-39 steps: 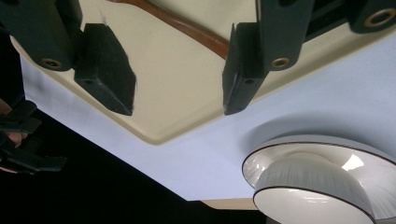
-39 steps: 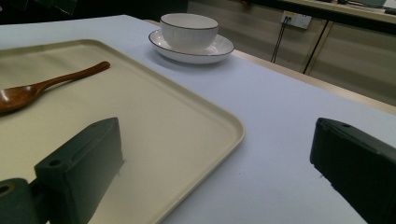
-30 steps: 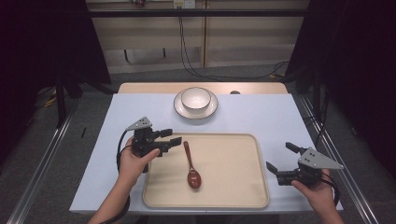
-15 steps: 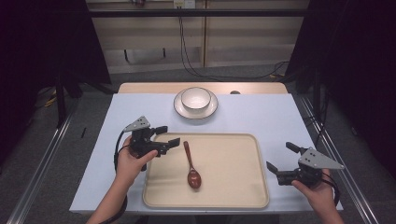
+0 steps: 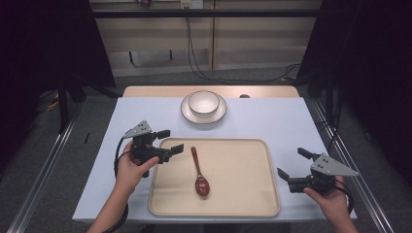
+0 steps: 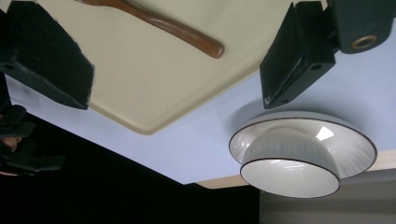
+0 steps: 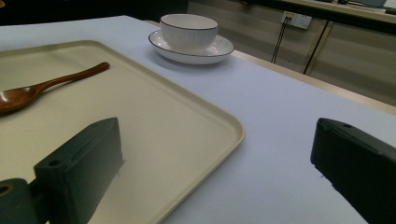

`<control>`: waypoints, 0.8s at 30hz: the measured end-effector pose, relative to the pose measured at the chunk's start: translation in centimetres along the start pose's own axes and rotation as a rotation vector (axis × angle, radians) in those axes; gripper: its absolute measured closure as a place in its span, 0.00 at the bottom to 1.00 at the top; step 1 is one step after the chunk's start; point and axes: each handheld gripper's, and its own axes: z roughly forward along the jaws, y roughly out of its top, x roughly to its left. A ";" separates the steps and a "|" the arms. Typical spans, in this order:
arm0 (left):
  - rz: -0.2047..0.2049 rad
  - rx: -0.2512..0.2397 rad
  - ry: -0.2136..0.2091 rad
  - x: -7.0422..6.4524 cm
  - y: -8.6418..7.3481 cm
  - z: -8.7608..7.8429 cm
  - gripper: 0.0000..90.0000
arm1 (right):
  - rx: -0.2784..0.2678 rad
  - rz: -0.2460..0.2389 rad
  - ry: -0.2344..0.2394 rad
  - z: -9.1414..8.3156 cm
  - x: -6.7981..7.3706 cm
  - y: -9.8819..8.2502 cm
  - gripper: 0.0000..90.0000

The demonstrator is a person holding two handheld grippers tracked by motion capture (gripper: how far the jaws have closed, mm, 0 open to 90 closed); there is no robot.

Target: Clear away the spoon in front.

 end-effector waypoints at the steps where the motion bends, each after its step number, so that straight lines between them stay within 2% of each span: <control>1: -0.004 -0.001 0.002 0.1 0.0 -0.2 0.11 | 0.000 0.000 0.000 0.0 0.0 0.0 0.02; 7: -0.013 -0.025 0.007 0.4 0.0 -0.7 0.10 | -0.002 0.002 -0.002 0.0 0.0 0.0 0.02; 8: -0.004 -0.022 0.012 0.5 0.0 -0.8 0.10 | -0.001 0.001 -0.002 0.0 0.0 0.0 0.02; 21: -0.015 -0.034 0.061 1.6 -0.2 -2.2 0.10 | -0.002 0.007 -0.004 -0.1 0.0 0.0 0.02; 24: -0.002 -0.026 0.067 2.0 -0.2 -2.5 0.10 | -0.002 0.008 -0.002 0.0 0.0 0.0 0.02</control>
